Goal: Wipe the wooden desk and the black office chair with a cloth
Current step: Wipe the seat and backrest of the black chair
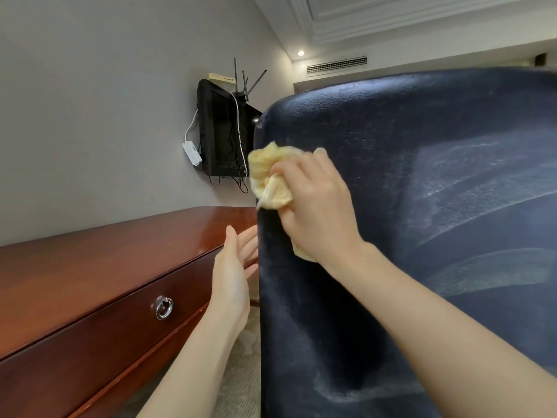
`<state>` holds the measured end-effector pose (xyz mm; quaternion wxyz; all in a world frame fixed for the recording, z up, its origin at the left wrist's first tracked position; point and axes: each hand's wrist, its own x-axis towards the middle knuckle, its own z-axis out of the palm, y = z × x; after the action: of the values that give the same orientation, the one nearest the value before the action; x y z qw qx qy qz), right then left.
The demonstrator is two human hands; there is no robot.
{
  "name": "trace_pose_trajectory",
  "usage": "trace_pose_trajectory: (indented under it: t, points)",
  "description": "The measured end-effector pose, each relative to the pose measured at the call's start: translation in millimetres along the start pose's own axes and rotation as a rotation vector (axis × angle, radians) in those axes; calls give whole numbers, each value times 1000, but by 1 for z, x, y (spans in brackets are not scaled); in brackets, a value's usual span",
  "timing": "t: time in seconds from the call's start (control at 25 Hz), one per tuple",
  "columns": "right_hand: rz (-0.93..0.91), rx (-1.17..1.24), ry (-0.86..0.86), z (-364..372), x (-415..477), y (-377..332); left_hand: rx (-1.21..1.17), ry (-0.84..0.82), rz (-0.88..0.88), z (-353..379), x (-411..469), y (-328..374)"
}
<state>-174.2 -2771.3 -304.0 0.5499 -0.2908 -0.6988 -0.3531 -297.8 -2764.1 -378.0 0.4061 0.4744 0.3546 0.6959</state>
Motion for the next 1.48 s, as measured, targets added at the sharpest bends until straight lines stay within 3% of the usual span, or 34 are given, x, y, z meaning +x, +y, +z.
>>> trace_pose_trajectory:
  t: [0.24, 0.36, 0.48, 0.6, 0.72, 0.84, 0.96, 1.08, 1.28, 1.48]
  points:
    - [-215, -81, -424, 13, -87, -10, -166, -3, -104, 1, -1, 5]
    - [-351, -55, -655, 5, -138, -8, -10, 50, -165, 4, -1, 11]
    - [-561, -229, -855, -14, -187, 12, 78, 82, -171, 14, -7, 23]
    - [-496, -425, -779, -37, -217, 44, 160, 132, -76, 25, -14, 32]
    - [-453, -407, -685, -61, -205, 69, 314, 221, 131, 38, -17, 30]
    - [-312, -280, -412, -82, -151, 86, 542, 249, 551, 63, -31, 28]
    - [-214, -64, -177, -95, -81, 103, 705, 62, 878, 92, -44, 27]
    - [-120, -123, -8, -107, -11, 116, 865, -8, 959, 105, -41, 23]
    - [-27, -163, 147, -107, 19, 116, 1174, 32, 881, 107, -36, 0]
    - [-143, -130, -54, -88, -57, 113, 1367, 32, 900, 107, -43, -24]
